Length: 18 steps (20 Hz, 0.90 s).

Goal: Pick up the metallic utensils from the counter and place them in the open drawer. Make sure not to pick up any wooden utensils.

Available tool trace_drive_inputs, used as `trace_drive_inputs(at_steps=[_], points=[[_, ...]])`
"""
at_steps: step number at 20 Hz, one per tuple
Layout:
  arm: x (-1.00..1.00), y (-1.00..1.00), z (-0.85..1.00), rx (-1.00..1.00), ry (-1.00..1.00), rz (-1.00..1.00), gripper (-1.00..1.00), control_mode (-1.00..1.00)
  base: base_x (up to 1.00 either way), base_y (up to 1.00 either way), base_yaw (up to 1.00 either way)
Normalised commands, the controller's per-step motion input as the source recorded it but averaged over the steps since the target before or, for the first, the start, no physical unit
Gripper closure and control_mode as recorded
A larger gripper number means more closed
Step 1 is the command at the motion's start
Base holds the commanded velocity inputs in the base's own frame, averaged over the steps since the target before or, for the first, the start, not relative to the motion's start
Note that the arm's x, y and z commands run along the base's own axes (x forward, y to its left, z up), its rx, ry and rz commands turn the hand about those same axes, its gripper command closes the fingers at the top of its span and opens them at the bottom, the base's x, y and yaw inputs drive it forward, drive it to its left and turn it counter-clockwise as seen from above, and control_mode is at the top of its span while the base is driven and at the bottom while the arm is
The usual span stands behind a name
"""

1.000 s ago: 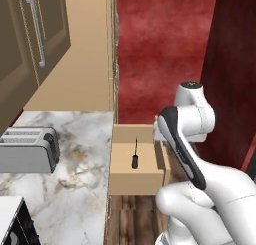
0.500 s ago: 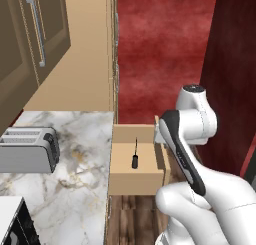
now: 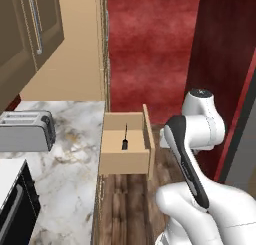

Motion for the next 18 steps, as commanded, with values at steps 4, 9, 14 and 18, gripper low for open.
trace_drive_inputs(at_steps=[4,9,14,18], points=[[0.00,0.00,0.00,0.00,0.00,0.00,-1.00,1.00,-0.89,-0.25,-0.09],[0.00,0.00,0.00,0.00,0.00,0.00,-1.00,1.00,-0.68,-0.47,-0.19],[0.00,0.00,0.00,0.00,0.00,0.00,-1.00,1.00,-0.43,-0.34,-0.40],[0.00,0.00,0.00,0.00,0.00,0.00,-1.00,1.00,-0.43,-0.43,-0.52]])
